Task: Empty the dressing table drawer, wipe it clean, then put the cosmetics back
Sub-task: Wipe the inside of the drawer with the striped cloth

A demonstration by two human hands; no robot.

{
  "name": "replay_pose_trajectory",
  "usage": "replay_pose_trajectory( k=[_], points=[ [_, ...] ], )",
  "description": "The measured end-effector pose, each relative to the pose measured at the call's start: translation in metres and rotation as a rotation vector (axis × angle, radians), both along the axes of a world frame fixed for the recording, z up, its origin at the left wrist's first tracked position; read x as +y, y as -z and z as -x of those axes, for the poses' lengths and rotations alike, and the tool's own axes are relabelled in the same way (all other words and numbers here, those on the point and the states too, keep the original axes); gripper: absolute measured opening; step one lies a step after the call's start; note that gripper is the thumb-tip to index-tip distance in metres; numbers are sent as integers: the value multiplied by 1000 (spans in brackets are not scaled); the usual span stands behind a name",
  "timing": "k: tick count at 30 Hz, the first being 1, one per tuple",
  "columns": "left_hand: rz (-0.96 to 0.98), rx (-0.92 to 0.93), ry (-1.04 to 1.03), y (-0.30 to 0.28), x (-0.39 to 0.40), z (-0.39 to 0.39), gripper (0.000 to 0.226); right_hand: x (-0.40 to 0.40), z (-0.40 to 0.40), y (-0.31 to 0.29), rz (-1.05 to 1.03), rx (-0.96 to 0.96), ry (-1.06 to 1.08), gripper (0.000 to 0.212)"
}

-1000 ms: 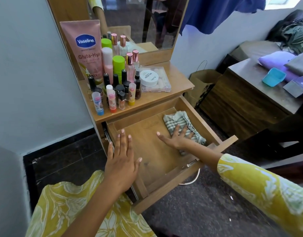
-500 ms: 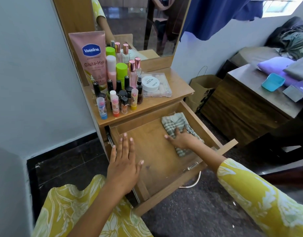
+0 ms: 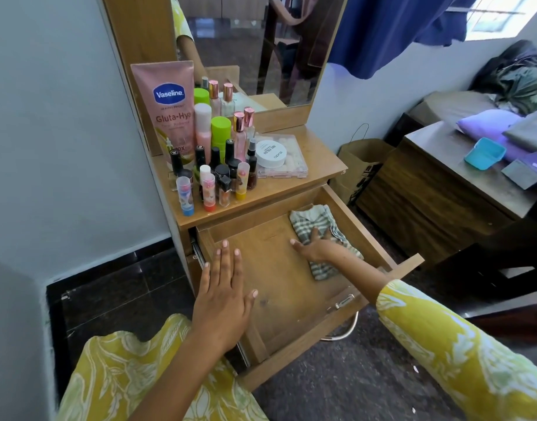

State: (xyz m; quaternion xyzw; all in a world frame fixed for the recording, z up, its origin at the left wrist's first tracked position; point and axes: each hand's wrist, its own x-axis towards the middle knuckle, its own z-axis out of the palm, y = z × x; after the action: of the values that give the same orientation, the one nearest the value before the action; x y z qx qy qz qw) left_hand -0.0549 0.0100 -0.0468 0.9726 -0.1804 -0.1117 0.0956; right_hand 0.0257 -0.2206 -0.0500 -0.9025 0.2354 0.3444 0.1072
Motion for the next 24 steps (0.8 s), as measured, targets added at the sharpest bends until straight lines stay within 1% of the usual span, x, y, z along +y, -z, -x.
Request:
replay_pose_trajectory(
  k=[3, 7, 11, 17, 19, 21, 23, 24],
  points=[
    [5, -4, 2, 0, 0, 0, 71, 9, -11, 12, -49, -138, -18, 84],
    [12, -7, 5, 0, 1, -1, 71, 12, -14, 23, -22, -293, -87, 76],
    [22, -3, 16, 3, 2, -1, 71, 21, -13, 21, -16, -289, -172, 70],
    [7, -11, 13, 5, 2, -1, 71, 77, 8, 27, -64, -319, -506, 56],
    [-8, -12, 11, 3, 1, -1, 70, 86, 13, 22, -19, -344, -609, 51],
    [-16, -6, 14, 0, 1, -1, 70, 90, 15, 13, 70, -370, -717, 48],
    [-21, 13, 22, -1, 2, -2, 70, 86, 15, 0, 54, -409, -729, 44],
    [-22, 22, 26, -3, 3, -3, 70, 81, 16, -9, -16, -425, -684, 40]
  ],
)
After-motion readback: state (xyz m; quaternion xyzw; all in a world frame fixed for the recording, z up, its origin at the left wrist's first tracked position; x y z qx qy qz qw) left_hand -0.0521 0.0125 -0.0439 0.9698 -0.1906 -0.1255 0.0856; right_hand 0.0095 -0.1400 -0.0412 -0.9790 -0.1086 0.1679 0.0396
